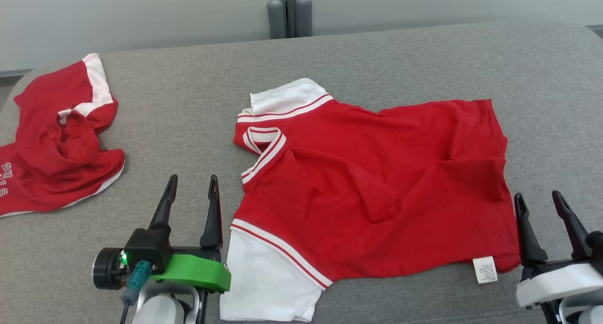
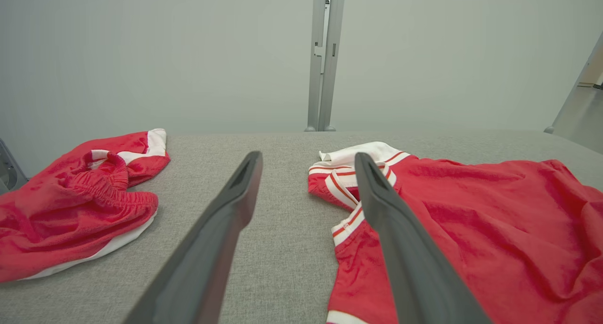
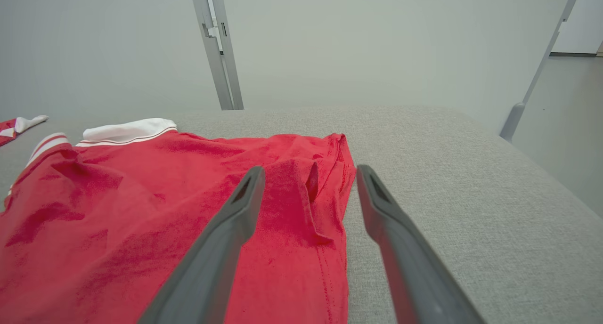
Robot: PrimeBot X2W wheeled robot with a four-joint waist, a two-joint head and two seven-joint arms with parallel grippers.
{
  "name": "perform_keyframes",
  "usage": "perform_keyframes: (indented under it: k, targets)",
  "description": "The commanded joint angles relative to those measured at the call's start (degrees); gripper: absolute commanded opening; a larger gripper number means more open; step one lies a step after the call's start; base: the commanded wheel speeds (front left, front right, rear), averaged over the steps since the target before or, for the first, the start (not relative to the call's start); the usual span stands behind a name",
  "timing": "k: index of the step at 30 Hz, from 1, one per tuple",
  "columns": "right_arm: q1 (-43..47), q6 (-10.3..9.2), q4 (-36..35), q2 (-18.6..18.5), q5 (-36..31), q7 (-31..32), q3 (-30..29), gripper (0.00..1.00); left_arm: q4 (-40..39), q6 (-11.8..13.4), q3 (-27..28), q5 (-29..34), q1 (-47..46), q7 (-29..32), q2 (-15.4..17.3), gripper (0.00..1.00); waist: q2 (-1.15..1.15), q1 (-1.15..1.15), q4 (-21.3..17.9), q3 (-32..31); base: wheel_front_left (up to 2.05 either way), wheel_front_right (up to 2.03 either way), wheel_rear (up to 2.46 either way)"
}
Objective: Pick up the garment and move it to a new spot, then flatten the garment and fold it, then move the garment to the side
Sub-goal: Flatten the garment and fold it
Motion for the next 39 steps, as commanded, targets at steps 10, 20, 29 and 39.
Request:
perform_keyframes:
  k: [10, 20, 29, 39]
  targets:
    - [-4.0, -0.11, -1.1, 2.5, -2.4, -0.2, 2.2, 1.0, 0.5, -0.6, 2.3, 1.5, 1.8, 0.0, 0.2, 1.0, 0.0, 0.0, -0.6, -2.1, 0.0, 0.0, 0.0]
    - [-2.9, -0.1, -1.9, 3.7, -3.9, -0.2, 3.2, 1.0, 1.0, -1.5, 6.0, 3.0, 4.0, 0.0, 0.3, 1.0, 0.0, 0.0, -0.7, -5.2, 0.0, 0.0, 0.0]
    - [-0.4, -0.1, -3.2, 4.4, -4.2, -0.2, 2.4, 1.0, 0.9, -2.3, 9.5, 3.5, 6.8, 0.0, 0.6, 1.0, 0.0, 0.0, -0.8, -7.2, 0.0, 0.0, 0.0]
    - [1.4, -0.1, -3.9, 5.3, -3.9, -0.2, 2.4, 1.0, 2.4, -4.1, 10.6, 4.0, 7.4, 0.0, 0.6, 1.0, 0.0, 0.0, -0.5, -8.0, 0.0, 0.0, 0.0]
